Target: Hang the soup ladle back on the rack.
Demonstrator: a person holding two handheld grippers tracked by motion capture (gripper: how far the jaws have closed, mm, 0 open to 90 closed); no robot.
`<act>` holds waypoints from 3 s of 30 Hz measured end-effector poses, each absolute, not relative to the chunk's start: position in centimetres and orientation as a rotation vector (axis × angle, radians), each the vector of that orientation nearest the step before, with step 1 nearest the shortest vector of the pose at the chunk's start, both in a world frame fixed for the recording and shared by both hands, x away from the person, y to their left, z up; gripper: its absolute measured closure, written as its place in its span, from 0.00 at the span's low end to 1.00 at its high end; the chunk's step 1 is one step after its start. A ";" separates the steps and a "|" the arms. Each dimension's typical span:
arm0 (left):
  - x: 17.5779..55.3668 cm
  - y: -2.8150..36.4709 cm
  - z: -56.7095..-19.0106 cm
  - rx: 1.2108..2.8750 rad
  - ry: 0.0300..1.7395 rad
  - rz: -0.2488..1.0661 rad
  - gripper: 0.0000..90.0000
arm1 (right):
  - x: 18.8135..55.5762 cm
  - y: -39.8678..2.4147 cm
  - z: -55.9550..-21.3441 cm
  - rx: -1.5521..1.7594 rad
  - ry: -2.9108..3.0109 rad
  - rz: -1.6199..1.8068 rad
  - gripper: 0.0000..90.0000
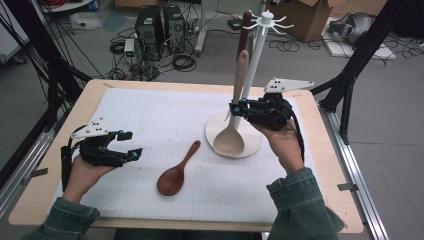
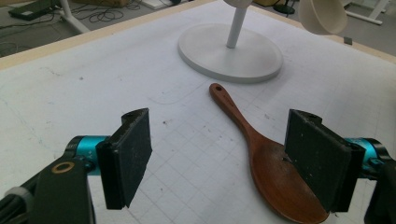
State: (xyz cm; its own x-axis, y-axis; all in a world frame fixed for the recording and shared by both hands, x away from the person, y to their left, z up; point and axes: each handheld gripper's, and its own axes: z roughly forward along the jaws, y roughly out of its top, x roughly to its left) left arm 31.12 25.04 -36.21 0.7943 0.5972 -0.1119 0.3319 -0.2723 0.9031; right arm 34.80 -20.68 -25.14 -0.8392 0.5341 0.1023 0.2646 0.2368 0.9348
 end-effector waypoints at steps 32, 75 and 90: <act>31.2 25.2 -36.2 1.876 0.705 0.298 0.26 | 35.4 -22.5 -21.9 0.770 2.213 1.602 0.87; 31.3 25.3 -36.5 1.879 0.701 0.285 0.25 | 37.5 -23.7 -22.8 0.864 2.197 1.590 0.86; 31.5 25.5 -36.6 1.871 0.698 0.266 0.25 | 37.6 -24.3 -23.1 0.843 2.172 1.632 0.80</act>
